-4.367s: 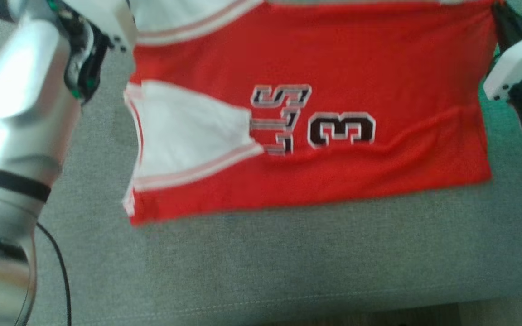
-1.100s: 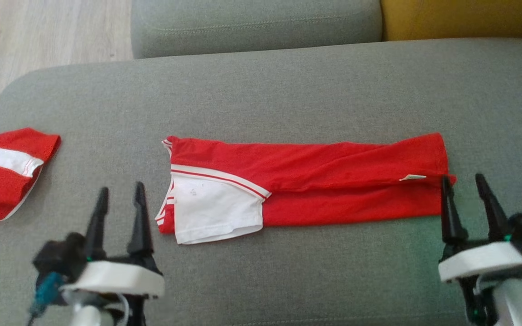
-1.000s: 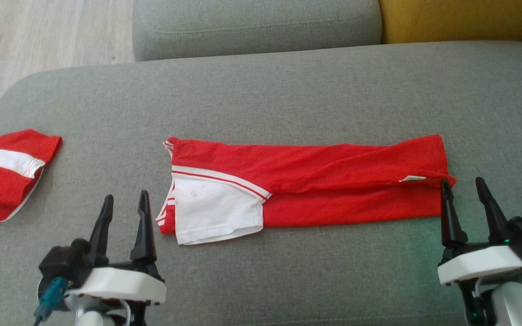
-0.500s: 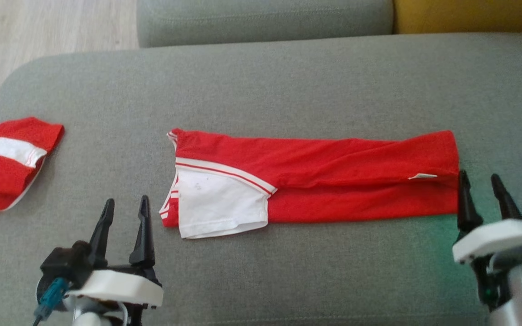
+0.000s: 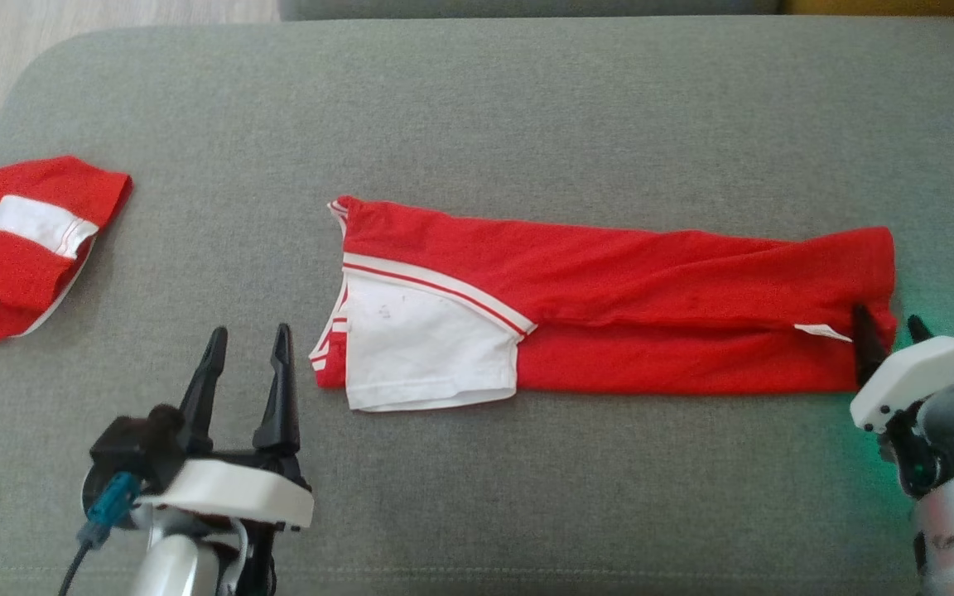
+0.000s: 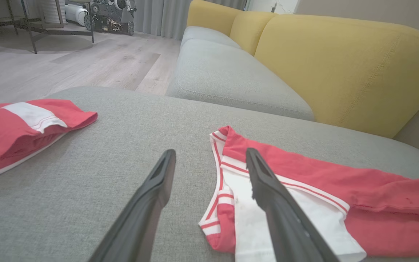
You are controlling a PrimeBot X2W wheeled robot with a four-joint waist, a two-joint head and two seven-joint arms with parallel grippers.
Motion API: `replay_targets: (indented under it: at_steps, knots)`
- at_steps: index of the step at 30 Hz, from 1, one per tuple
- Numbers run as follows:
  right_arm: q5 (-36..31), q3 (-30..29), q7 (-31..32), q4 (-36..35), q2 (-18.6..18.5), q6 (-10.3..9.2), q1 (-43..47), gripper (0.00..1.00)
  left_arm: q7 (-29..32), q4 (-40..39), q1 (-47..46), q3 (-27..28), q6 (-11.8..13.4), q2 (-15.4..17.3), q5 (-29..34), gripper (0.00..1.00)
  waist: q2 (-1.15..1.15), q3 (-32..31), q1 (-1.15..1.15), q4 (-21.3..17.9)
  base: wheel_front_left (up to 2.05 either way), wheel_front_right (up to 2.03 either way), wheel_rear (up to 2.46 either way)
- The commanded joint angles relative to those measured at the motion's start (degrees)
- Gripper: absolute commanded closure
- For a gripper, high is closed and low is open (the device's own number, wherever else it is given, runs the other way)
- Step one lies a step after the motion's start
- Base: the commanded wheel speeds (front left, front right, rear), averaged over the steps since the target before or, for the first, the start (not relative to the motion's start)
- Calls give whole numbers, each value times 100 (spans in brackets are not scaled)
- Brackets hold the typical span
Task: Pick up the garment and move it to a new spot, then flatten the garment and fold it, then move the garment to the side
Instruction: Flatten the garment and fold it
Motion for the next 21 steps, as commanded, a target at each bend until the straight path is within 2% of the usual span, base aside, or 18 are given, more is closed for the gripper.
replay_targets:
  at_steps: [1, 6, 7, 8, 9, 12, 16, 21]
  knots:
    - [-26, 103, 20, -108, -78, -4, -188, 0, -70, -182, -279, 183, 40, -4, -27, 0, 0, 20, 0, 22, 0, 0, 0]
    - [53, 185, 242, 194, 22, -4, -317, 0, -70, -187, -308, 219, 69, -4, -54, 0, 0, 16, 0, 42, 0, 0, 0]
    - [125, 233, 289, 224, 40, -4, -316, 18, -70, -191, -311, 238, 80, -4, -63, 0, 0, 9, 0, 39, 0, 0, 0]
    - [198, 293, 331, 241, 53, -4, -310, 72, -70, -193, -312, 254, 85, -4, -68, 0, 0, 0, 0, 32, 0, 0, 0]
    - [272, 351, 369, 249, 60, -4, -299, 100, -70, -191, -313, 270, 86, -5, -67, 0, 0, -10, 0, 22, 0, 0, 0]
    - [396, 487, 392, 234, -23, -4, -255, 100, -70, -186, -328, 310, 81, -5, -52, 0, 0, -34, 0, -22, 0, 0, 0]
    - [278, 382, 172, 261, -296, -4, -282, 100, -70, -188, -359, 318, 77, -5, -63, 0, 0, -59, 0, -78, 0, 0, 0]
    - [-395, -145, -194, 455, -777, -4, -457, 100, -70, -177, -365, 274, 81, -5, -90, 0, 0, -87, 0, -120, 0, 0, 0]
